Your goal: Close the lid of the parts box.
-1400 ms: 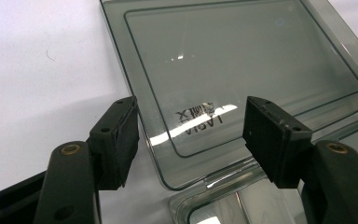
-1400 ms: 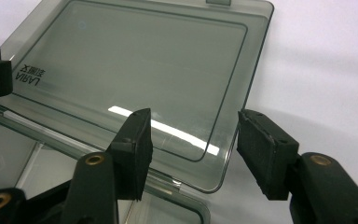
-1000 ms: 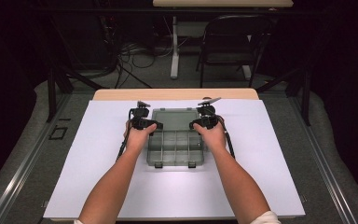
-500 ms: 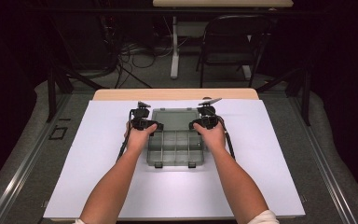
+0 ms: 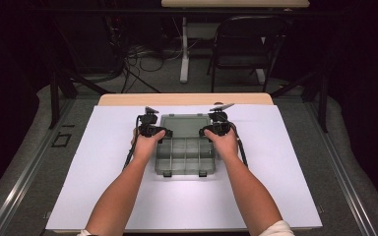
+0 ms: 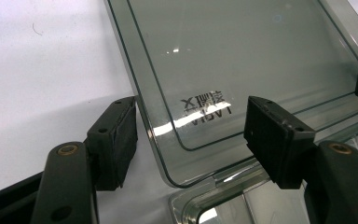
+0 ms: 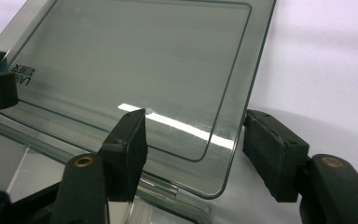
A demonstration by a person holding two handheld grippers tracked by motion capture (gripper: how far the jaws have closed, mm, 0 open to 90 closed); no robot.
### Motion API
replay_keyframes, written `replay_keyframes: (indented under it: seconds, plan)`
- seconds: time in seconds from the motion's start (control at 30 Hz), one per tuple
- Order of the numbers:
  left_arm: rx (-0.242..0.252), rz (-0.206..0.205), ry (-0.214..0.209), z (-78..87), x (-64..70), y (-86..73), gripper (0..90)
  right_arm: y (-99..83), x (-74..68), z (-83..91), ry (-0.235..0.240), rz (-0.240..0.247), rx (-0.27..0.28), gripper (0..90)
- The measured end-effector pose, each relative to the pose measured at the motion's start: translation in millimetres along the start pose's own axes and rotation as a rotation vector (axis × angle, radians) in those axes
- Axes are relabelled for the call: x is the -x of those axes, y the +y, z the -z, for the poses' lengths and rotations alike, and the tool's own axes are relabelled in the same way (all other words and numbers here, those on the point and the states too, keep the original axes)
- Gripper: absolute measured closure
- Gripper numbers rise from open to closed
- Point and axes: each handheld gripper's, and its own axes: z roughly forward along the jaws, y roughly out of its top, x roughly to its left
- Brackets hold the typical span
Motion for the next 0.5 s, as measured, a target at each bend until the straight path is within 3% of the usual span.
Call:
replay_keyframes:
  seconds: [0.13,0.33,0.5]
  plan:
    - [-0.002,0.001,-0.011,-0.9,-0.5,0.2,34.7,0.0,1.4,-1.5,0.021,-0.009,0.014,38.2]
    - [-0.003,0.0,0.009,0.3,2.8,-0.6,34.4,-0.6,0.7,-1.1,0.017,-0.005,0.012,38.2]
    - [-0.008,0.014,-0.004,-1.3,1.2,-0.2,33.8,-0.4,-1.2,-1.4,0.006,-0.011,0.008,38.1]
